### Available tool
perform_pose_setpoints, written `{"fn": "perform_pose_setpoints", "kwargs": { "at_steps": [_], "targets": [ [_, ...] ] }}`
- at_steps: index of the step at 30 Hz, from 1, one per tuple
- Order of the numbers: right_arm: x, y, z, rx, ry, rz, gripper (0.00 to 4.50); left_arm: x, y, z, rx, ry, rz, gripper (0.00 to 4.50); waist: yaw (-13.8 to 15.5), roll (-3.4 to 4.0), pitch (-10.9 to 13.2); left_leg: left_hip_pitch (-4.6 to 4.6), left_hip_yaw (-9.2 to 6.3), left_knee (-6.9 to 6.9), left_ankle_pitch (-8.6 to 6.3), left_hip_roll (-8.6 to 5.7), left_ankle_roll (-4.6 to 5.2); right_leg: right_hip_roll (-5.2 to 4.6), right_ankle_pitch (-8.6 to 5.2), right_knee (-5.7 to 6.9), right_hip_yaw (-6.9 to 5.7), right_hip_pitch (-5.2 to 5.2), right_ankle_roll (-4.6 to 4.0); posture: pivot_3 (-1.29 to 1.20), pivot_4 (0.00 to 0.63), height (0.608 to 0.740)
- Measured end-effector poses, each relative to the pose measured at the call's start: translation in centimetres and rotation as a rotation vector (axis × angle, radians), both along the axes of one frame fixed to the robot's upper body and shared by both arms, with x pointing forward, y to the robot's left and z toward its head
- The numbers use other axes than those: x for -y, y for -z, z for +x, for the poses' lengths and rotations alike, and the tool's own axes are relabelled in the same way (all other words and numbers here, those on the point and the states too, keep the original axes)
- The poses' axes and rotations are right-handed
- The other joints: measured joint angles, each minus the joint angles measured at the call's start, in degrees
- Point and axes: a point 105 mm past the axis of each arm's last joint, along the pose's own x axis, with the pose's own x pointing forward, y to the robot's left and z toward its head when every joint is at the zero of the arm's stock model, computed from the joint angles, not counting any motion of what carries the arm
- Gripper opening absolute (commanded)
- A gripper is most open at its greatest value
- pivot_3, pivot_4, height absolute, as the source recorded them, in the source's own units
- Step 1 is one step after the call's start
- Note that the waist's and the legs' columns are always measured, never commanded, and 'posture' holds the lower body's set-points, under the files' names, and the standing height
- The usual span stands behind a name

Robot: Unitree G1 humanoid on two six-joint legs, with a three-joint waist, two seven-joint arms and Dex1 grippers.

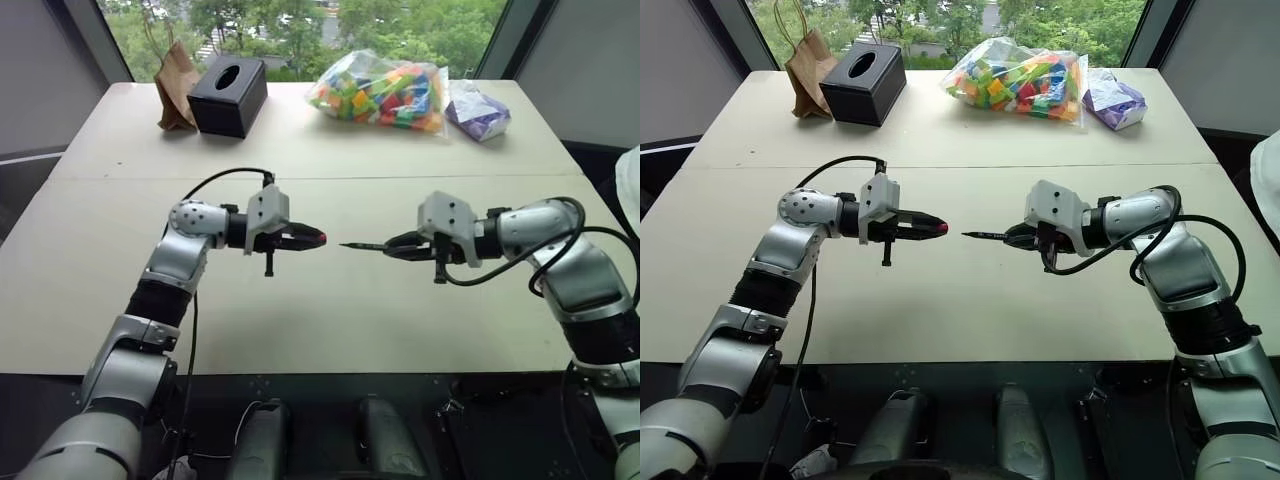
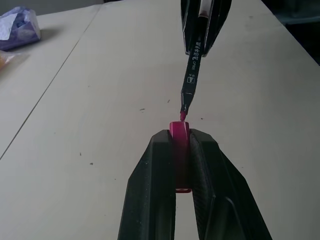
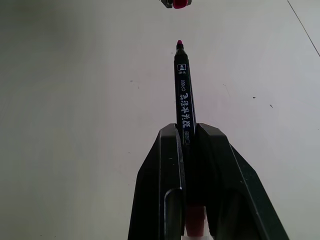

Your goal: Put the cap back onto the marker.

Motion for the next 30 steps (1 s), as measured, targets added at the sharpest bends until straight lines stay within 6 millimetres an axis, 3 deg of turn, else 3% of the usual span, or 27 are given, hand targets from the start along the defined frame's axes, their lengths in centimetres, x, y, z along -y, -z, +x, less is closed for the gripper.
{"fn": "perform_pose_setpoints", "kwargs": {
  "at_steps": [30],
  "targets": [
    [-0.88,-0.62,-0.57,-0.019,-0.011,0.017,0.07,0.75,0.77,-0.49,-0.042,0.041,0.025,0.00,0.0,0.00,0.0,0.00,-0.01,0.00,0.00,0.00,0.00,0.00,0.00,0.00,0.00,0.00,0.00,0.00,0.150,0.740]
  ]
}}
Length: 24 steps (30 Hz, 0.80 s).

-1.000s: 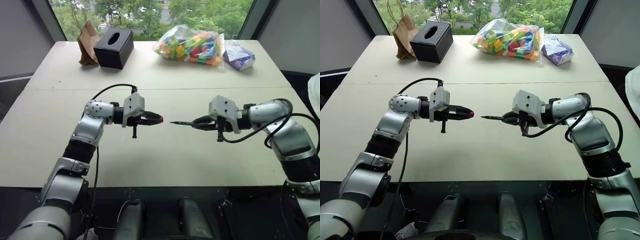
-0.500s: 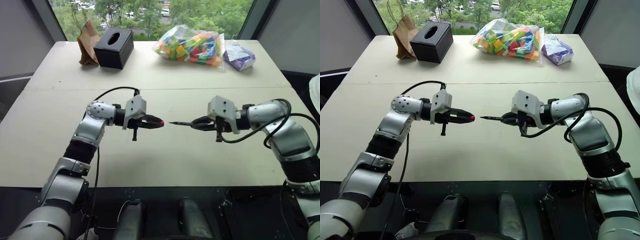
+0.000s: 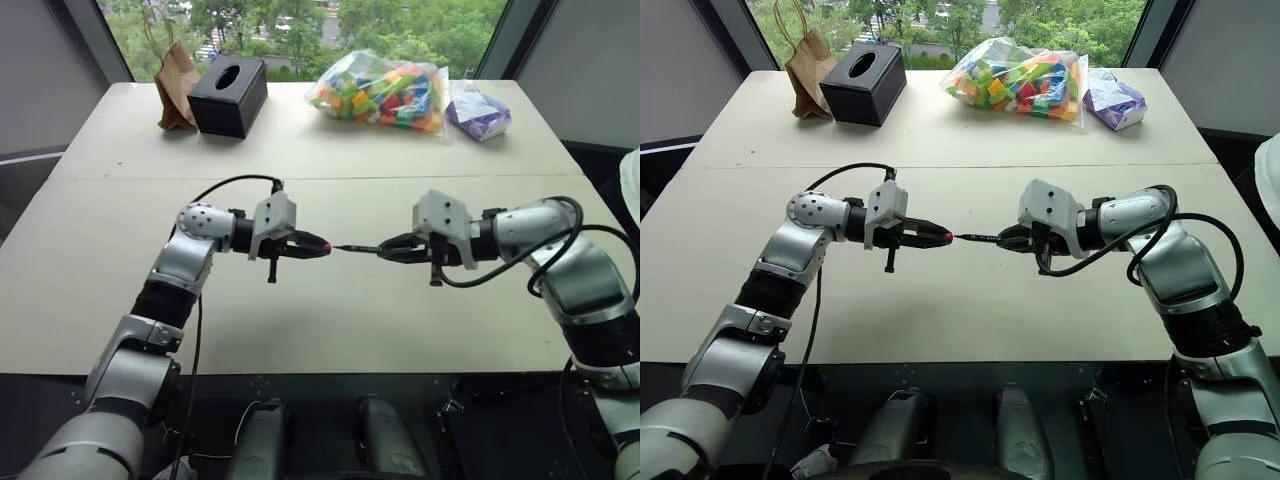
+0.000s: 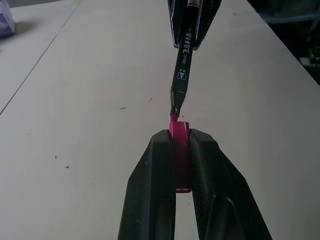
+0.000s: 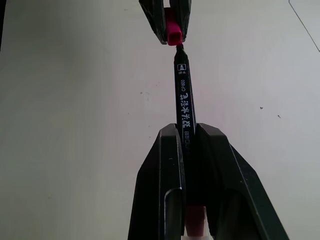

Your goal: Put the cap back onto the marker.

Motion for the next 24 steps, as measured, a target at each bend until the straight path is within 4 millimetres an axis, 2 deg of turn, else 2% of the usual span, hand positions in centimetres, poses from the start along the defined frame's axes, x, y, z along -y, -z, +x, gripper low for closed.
{"fn": "perform_pose_setpoints", "kwargs": {
  "at_steps": [24],
  "targets": [
    [-0.47,0.14,-0.20,-0.009,0.002,-0.014,0.07,-0.05,0.13,0.04,-0.002,-0.004,0.011,0.00,0.0,0.00,0.0,0.00,0.00,0.00,0.00,0.00,0.00,0.00,0.00,0.00,0.00,0.00,0.00,0.00,0.150,0.740]
  ]
}}
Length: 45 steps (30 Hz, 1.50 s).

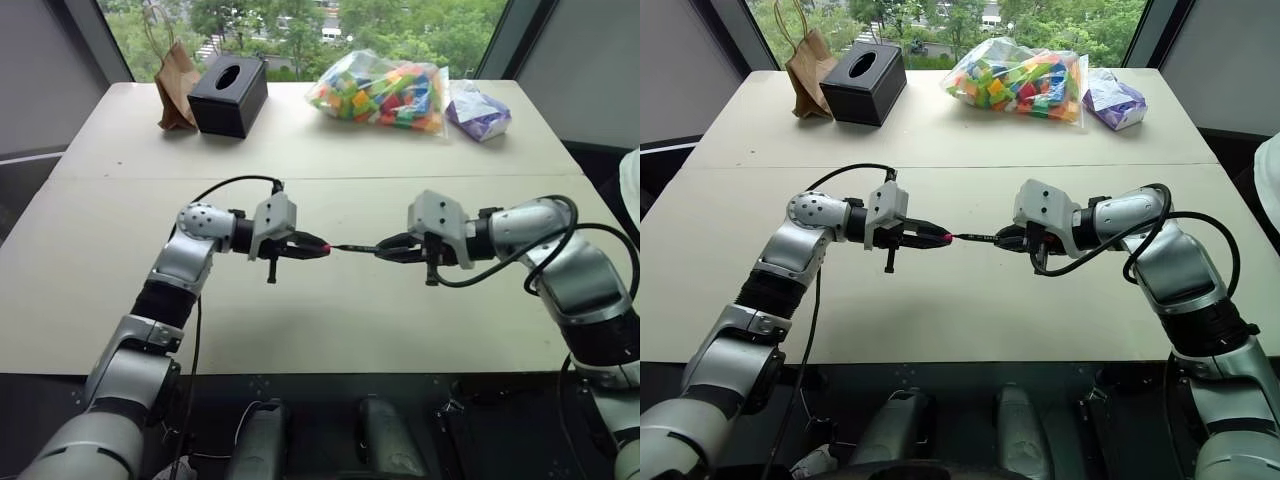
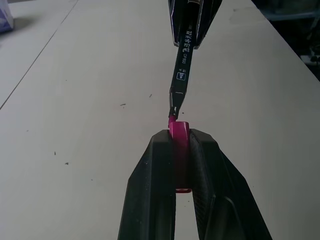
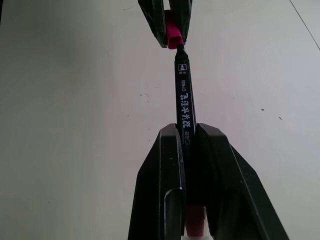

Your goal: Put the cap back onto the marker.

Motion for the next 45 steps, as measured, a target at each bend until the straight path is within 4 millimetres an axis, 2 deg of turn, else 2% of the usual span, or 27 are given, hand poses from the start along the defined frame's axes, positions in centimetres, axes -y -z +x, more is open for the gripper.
{"fn": "perform_pose_setpoints", "kwargs": {
  "at_steps": [23,28,33,45],
  "targets": [
    [-0.5,0.3,-0.5,-0.025,-0.010,-0.012,0.07,0.2,0.5,-0.1,0.008,0.017,0.013,0.00,0.0,0.00,0.0,-0.01,0.00,0.00,0.00,0.00,0.00,0.00,0.00,0.00,0.00,0.00,0.00,0.00,0.150,0.740],
    [-0.7,0.1,-0.7,-0.003,-0.041,-0.014,0.07,0.1,-0.1,-0.6,0.016,0.037,0.035,0.00,0.0,0.00,0.0,-0.01,0.00,0.00,0.00,0.00,0.00,0.00,0.00,0.00,0.00,0.00,0.00,0.00,0.150,0.740],
    [-1.3,0.3,-1.1,-0.009,-0.096,-0.025,0.07,0.4,-0.1,-2.0,0.007,0.086,0.032,0.00,0.0,0.00,0.0,-0.01,0.00,0.00,0.00,0.00,0.00,0.00,0.00,0.00,0.01,0.00,0.00,0.00,0.150,0.740],
    [-1.6,0.3,-1.4,-0.015,-0.144,-0.025,0.07,0.1,-0.4,-3.0,0.002,0.092,0.048,0.00,0.0,-0.02,0.0,0.00,-0.01,0.00,0.00,0.01,0.00,0.00,0.00,0.00,0.00,0.00,0.00,0.00,0.150,0.740]
  ]
}}
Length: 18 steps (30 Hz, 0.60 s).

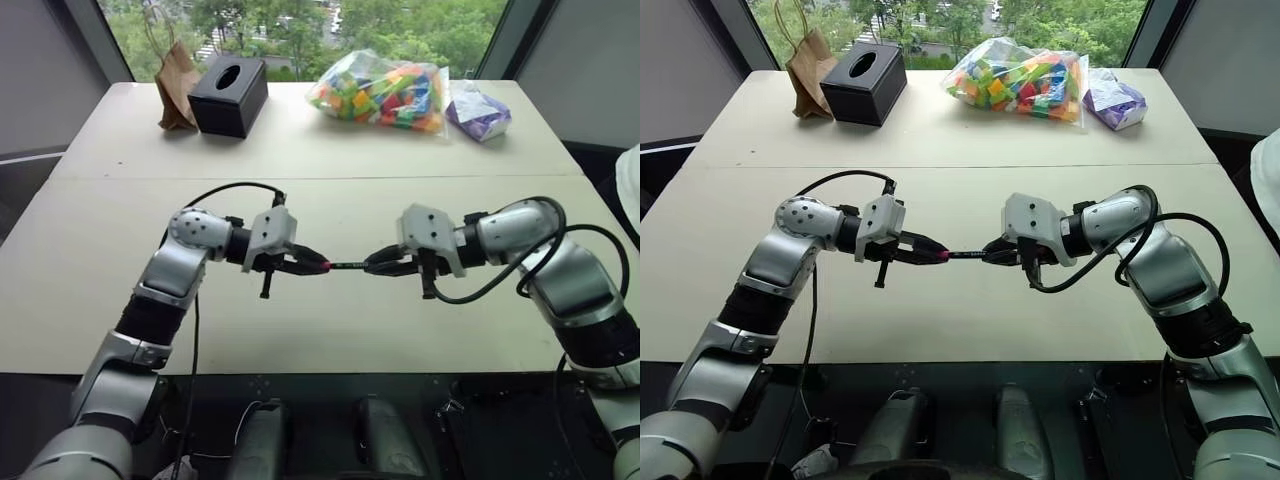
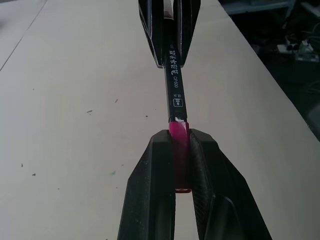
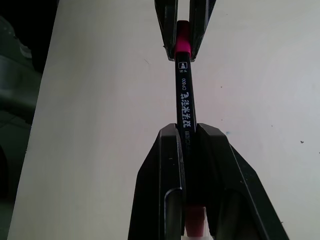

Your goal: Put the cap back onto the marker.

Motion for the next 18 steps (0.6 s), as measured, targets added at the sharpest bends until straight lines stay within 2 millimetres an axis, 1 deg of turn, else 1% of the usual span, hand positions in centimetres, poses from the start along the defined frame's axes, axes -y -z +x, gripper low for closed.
{"fn": "perform_pose_setpoints", "kwargs": {
  "at_steps": [5,14,18],
  "targets": [
    [-0.1,-0.2,0.0,-0.010,0.001,-0.003,0.07,0.1,-0.1,0.2,0.036,0.005,-0.001,0.00,0.0,0.00,0.0,0.00,-0.01,0.00,0.00,0.00,0.00,0.00,0.00,0.00,0.00,0.00,0.00,0.00,0.150,0.740],
    [-0.4,-0.4,0.7,-0.002,0.035,-0.024,0.07,0.2,-0.1,1.3,0.157,0.010,0.014,0.00,0.0,0.00,0.0,0.00,0.01,0.00,0.00,0.00,0.00,0.00,0.00,0.00,0.00,-0.01,0.00,0.00,0.150,0.740],
    [-0.6,0.0,0.9,-0.003,0.040,-0.034,0.07,0.1,0.2,1.6,0.166,0.005,0.027,0.00,0.0,0.00,0.0,0.00,0.01,0.00,0.00,0.00,0.00,0.00,0.00,0.00,0.00,-0.01,0.00,0.00,0.150,0.740]
  ]
}}
